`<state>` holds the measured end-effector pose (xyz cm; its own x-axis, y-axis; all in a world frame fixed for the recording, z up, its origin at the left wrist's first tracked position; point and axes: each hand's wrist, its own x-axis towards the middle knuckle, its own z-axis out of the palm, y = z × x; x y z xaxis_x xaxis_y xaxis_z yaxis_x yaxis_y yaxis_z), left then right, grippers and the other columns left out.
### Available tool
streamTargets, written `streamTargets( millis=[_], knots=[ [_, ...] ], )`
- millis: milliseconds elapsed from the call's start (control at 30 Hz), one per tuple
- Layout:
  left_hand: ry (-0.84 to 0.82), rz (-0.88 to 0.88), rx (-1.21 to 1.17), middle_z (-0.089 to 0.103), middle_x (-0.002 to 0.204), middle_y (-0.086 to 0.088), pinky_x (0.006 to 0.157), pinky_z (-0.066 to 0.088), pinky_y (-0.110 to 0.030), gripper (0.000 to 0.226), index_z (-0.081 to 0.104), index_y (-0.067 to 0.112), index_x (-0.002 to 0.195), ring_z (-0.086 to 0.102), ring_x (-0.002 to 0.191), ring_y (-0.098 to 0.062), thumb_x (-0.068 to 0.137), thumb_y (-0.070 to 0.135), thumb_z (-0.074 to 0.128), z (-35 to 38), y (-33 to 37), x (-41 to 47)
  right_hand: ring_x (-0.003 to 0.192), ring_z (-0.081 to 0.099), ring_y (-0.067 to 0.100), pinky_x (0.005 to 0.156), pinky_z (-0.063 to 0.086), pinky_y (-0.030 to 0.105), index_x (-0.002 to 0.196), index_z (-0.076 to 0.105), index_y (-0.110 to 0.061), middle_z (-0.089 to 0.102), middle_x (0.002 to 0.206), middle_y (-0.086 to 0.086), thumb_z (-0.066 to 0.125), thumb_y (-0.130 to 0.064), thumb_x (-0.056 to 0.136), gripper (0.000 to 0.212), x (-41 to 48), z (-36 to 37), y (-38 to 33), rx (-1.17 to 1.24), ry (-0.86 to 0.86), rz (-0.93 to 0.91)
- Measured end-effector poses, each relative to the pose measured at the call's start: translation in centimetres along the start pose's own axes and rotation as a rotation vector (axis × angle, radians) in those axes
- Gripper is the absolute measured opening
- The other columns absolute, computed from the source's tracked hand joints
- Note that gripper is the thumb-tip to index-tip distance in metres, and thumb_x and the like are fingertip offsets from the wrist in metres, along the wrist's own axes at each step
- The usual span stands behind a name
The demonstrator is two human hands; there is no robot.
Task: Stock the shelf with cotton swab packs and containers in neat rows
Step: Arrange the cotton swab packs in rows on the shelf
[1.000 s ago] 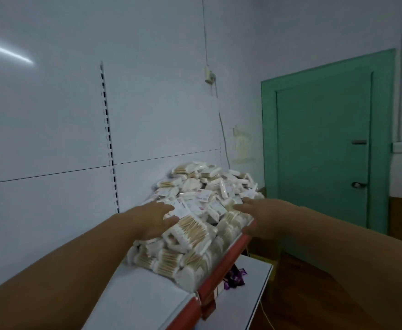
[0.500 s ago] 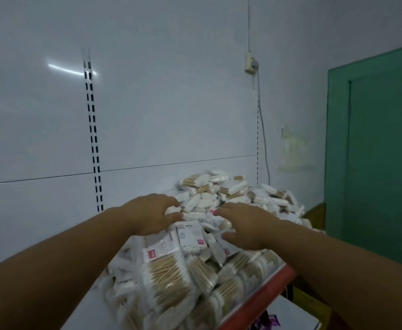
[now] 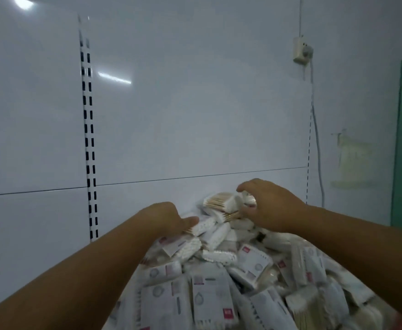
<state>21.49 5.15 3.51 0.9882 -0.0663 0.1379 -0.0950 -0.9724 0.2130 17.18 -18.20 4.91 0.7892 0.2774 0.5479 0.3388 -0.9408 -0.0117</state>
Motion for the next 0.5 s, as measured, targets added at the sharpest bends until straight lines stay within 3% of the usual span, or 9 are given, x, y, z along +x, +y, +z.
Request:
streamTargets(
  millis=[100, 133, 200, 300, 400, 500],
  knots=[
    [-0.034, -0.042, 0.063, 0.064, 0.103, -0.006, 0.074, 0.040, -0.028, 0.075, 0.062, 0.007, 0.103, 0.053, 0.083, -0.017, 0.081, 0.077, 0.043, 0.0, 0.7, 0.7, 0.123, 0.043, 0.013, 0.098, 0.035, 0.029, 0.135, 0.043, -0.029, 0.044, 0.140, -0.009, 0.056, -0.051, 0.087, 0.055, 2.6, 1.1, 0.7, 0.044, -0.088, 0.018],
    [-0.045, -0.052, 0.051, 0.061, 0.105, -0.007, 0.075, 0.039, -0.028, 0.076, 0.061, 0.008, 0.110, 0.052, 0.087, -0.018, 0.081, 0.076, 0.045, -0.1, 0.8, 0.8, 0.120, 0.045, 0.013, 0.095, 0.036, 0.029, 0.134, 0.044, -0.030, 0.045, 0.139, -0.008, 0.056, -0.056, 0.085, 0.057, 3.3, 1.5, 0.7, 0.046, -0.112, 0.015],
    [-0.058, -0.064, 0.008, 0.058, 0.100, -0.004, 0.074, 0.039, -0.027, 0.074, 0.062, 0.009, 0.111, 0.053, 0.089, -0.018, 0.079, 0.074, 0.051, -0.4, 0.9, 0.8, 0.107, 0.049, 0.014, 0.084, 0.039, 0.029, 0.128, 0.048, -0.029, 0.053, 0.129, -0.005, 0.053, -0.064, 0.082, 0.058, 4.6, 2.4, 0.5, 0.016, -0.147, 0.001],
    [-0.001, -0.093, -0.114, 0.058, 0.093, 0.001, 0.061, 0.038, -0.024, 0.065, 0.059, 0.013, 0.104, 0.054, 0.082, -0.013, 0.072, 0.069, 0.065, -0.6, 0.9, 0.4, 0.089, 0.049, 0.013, 0.072, 0.038, 0.028, 0.115, 0.058, -0.024, 0.061, 0.111, -0.004, 0.055, -0.054, 0.085, 0.042, 5.7, 3.2, 0.6, 0.021, -0.100, -0.029],
    [0.086, -0.134, -0.463, 0.059, 0.093, -0.002, 0.055, 0.043, -0.024, 0.049, 0.051, 0.015, 0.097, 0.057, 0.078, -0.014, 0.070, 0.039, 0.083, -0.8, 1.0, -0.3, 0.080, 0.054, 0.015, 0.061, 0.036, 0.025, 0.093, 0.065, -0.025, 0.062, 0.089, -0.007, 0.051, -0.038, 0.089, 0.019, 6.7, 2.5, 1.6, 0.247, 0.054, 0.000],
    [0.116, -0.146, -0.934, 0.069, 0.093, -0.014, 0.058, 0.058, -0.032, 0.042, 0.054, 0.009, 0.101, 0.071, 0.074, -0.025, 0.071, -0.002, 0.080, -1.5, 0.7, -1.0, 0.074, 0.060, 0.022, 0.061, 0.046, 0.030, 0.079, 0.062, -0.016, 0.065, 0.081, 0.004, 0.044, -0.025, 0.095, 0.026, 7.8, 1.0, 2.9, 0.747, 0.196, 0.048]
  ],
)
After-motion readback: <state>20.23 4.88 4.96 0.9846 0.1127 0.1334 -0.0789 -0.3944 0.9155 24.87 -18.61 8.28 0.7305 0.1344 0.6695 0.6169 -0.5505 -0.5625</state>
